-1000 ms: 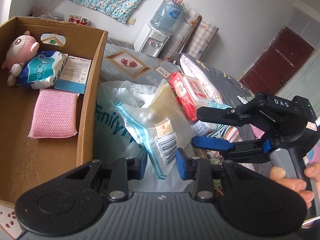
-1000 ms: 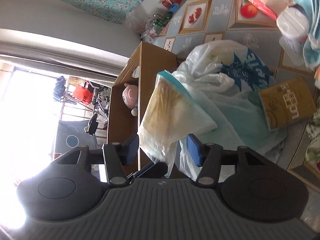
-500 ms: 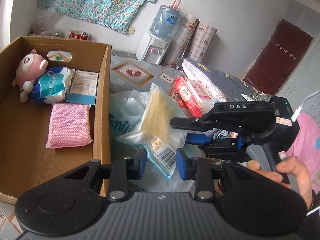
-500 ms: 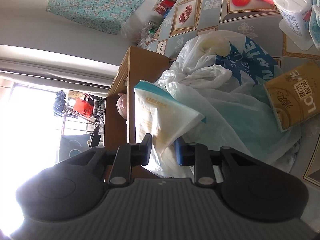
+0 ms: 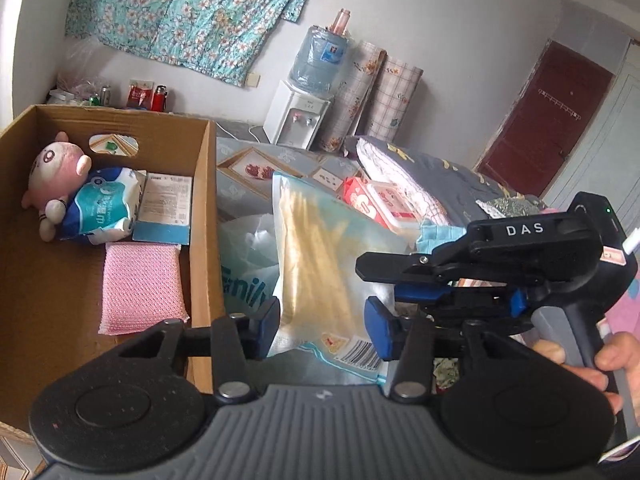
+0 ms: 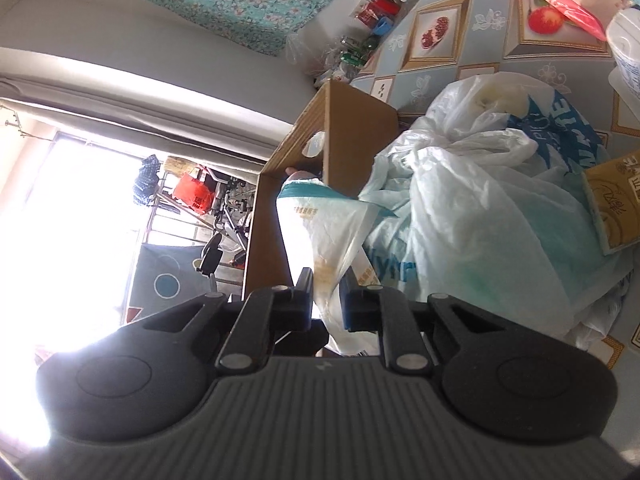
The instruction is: Organize soft objects
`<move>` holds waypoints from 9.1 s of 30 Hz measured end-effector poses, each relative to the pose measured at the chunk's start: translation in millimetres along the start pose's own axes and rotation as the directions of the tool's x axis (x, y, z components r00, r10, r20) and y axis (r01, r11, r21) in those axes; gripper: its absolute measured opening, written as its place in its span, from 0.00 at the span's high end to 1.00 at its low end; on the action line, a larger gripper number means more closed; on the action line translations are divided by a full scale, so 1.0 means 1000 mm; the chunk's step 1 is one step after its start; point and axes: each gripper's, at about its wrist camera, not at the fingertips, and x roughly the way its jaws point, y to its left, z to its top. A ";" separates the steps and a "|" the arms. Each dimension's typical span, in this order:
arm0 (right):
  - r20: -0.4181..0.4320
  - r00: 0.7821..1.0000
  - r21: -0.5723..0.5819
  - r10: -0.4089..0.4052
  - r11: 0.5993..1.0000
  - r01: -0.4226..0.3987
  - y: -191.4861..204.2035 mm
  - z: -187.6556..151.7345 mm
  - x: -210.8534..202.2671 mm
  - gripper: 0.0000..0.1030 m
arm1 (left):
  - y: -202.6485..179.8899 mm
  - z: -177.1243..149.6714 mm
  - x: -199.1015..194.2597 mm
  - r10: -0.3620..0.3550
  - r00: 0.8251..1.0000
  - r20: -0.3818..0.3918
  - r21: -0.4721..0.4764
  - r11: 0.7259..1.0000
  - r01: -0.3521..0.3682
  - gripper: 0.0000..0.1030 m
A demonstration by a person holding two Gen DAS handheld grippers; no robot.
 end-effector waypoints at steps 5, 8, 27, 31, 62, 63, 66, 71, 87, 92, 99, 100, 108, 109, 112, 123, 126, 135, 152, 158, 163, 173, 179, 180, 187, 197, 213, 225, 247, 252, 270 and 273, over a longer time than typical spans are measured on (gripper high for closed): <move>-0.048 0.998 -0.072 0.049 0.996 -0.052 0.042 -0.001 0.019 0.89 | 0.019 0.013 -0.039 0.037 0.996 0.083 -0.036 0.999 -0.034 0.55; -0.101 0.992 -0.102 0.070 0.992 -0.080 0.069 0.001 0.047 0.89 | 0.036 0.021 -0.059 0.095 0.988 0.124 -0.058 0.994 -0.089 0.55; -0.383 0.911 0.045 -0.152 0.982 0.183 0.085 0.022 0.337 0.89 | 0.166 0.034 -0.111 0.486 0.868 0.104 -0.263 0.855 -0.447 0.55; -0.365 0.909 0.049 -0.203 0.970 0.237 0.074 0.018 0.356 0.89 | 0.171 0.033 -0.111 0.481 0.871 0.100 -0.260 0.858 -0.444 0.55; -0.069 0.995 -0.197 -0.066 0.979 0.051 0.094 0.034 0.076 0.29 | 0.046 0.024 -0.071 0.245 0.961 0.129 -0.042 0.969 -0.242 0.16; -0.046 0.996 -0.198 -0.073 0.978 0.062 0.088 0.035 0.059 0.29 | 0.033 0.023 -0.062 0.220 0.968 0.124 -0.015 0.975 -0.220 0.16; 0.036 0.992 -0.198 -0.124 0.972 0.129 0.063 0.037 0.006 0.29 | -0.002 0.017 -0.038 0.156 0.983 0.101 0.062 0.985 -0.163 0.15; 0.159 0.954 -0.207 -0.252 0.937 0.282 0.026 0.047 -0.073 0.29 | -0.057 0.006 0.005 0.043 0.997 0.068 0.175 0.983 -0.055 0.15; 0.192 0.814 -0.051 -0.548 0.823 0.566 -0.102 0.144 -0.151 0.36 | -0.169 -0.023 0.160 -0.070 0.996 -0.052 0.343 0.936 0.084 0.46; 0.136 0.801 -0.025 -0.583 0.807 0.591 -0.126 0.170 -0.130 0.42 | -0.176 -0.023 0.203 -0.033 0.994 -0.102 0.319 0.946 0.064 0.58; 0.052 0.779 -0.019 -0.625 0.779 0.626 -0.149 0.193 -0.105 0.43 | -0.173 -0.024 0.235 -0.002 0.989 -0.148 0.302 0.952 0.047 0.61; 0.044 0.779 -0.019 -0.626 0.779 0.627 -0.151 0.195 -0.102 0.44 | -0.172 -0.024 0.239 -0.002 0.988 -0.153 0.296 0.954 0.048 0.61; 0.024 0.780 0.028 -0.625 0.780 0.625 -0.169 0.201 -0.091 0.65 | -0.178 -0.024 0.259 0.000 0.986 -0.169 0.276 0.960 0.047 0.63; 0.023 0.782 0.038 -0.623 0.782 0.622 -0.172 0.200 -0.091 0.69 | -0.179 -0.024 0.261 0.002 0.986 -0.167 0.278 0.960 0.045 0.63; 0.030 0.797 0.057 -0.603 0.797 0.601 -0.178 0.198 -0.091 0.82 | -0.181 -0.023 0.265 0.003 0.985 -0.171 0.270 0.962 0.044 0.71; 0.150 0.831 0.006 -0.536 0.841 0.541 -0.129 0.185 -0.114 0.87 | -0.186 -0.015 0.236 -0.020 0.994 -0.104 0.260 0.965 0.047 0.94; 0.190 0.838 -0.026 -0.511 0.851 0.525 -0.101 0.176 -0.124 0.87 | -0.188 -0.008 0.214 -0.038 0.997 -0.063 0.253 0.966 0.052 0.94; 0.243 0.889 -0.190 -0.388 0.880 0.435 0.005 0.136 -0.131 0.87 | -0.167 0.009 0.123 -0.063 0.995 0.075 0.201 0.979 0.047 0.94; -0.227 0.943 -0.376 -0.242 0.916 0.144 0.150 0.057 0.179 0.87 | 0.069 0.024 -0.024 0.457 0.886 0.077 -0.224 0.874 -0.431 0.93; -0.318 0.880 -0.378 -0.353 0.898 0.224 0.144 0.036 0.273 0.87 | 0.123 0.015 -0.018 0.497 0.864 -0.076 -0.266 0.825 -0.498 0.86; -0.343 0.834 -0.378 -0.432 0.877 0.298 0.122 0.032 0.308 0.87 | 0.125 0.012 -0.024 0.514 0.856 -0.060 -0.244 0.824 -0.512 0.73; -0.344 0.810 -0.407 -0.475 0.853 0.327 0.110 0.021 0.327 0.81 | 0.132 0.010 -0.016 0.502 0.862 -0.075 -0.260 0.825 -0.503 0.65; -0.355 0.819 -0.409 -0.450 0.863 0.297 0.126 0.019 0.311 0.38 | 0.130 0.009 -0.026 0.506 0.861 -0.049 -0.269 0.824 -0.499 0.55; -0.348 0.827 -0.409 -0.442 0.865 0.291 0.130 0.020 0.305 0.37 | 0.129 0.010 -0.028 0.508 0.860 -0.045 -0.271 0.822 -0.500 0.54; -0.263 0.904 -0.404 -0.338 0.889 0.215 0.155 0.027 0.240 0.31 | 0.108 0.009 -0.043 0.497 0.868 0.010 -0.238 0.844 -0.480 0.43; 0.024 0.957 -0.461 -0.288 0.847 0.266 0.132 0.008 0.084 0.26 | 0.049 0.005 -0.044 0.370 0.926 0.073 -0.121 0.925 -0.360 0.27; 0.353 0.789 -0.250 -0.502 0.762 0.597 0.003 -0.006 -0.147 0.25 | -0.082 -0.036 0.024 0.079 0.997 0.026 0.191 0.978 -0.083 0.18; 0.307 0.777 -0.141 -0.549 0.781 0.608 -0.052 -0.012 -0.169 0.26 | -0.128 -0.064 0.084 0.044 0.999 -0.026 0.273 0.962 -0.035 0.22; 0.200 0.842 0.099 -0.502 0.865 0.492 -0.147 0.084 -0.128 0.53 | -0.181 -0.047 0.200 -0.004 0.996 -0.084 0.383 0.923 0.035 0.56; 0.169 0.859 0.120 -0.484 0.875 0.470 -0.165 0.096 -0.116 0.57 | -0.190 -0.045 0.230 0.019 0.990 -0.141 0.407 0.913 0.040 0.56; 0.204 0.856 0.065 -0.474 0.879 0.472 -0.158 0.090 -0.113 0.72 | -0.193 -0.044 0.253 0.027 0.976 -0.216 0.357 0.933 0.053 0.62; 0.239 0.851 0.039 -0.468 0.880 0.473 -0.142 0.083 -0.124 0.72 | -0.197 -0.041 0.237 0.007 0.983 -0.186 0.358 0.932 0.061 0.62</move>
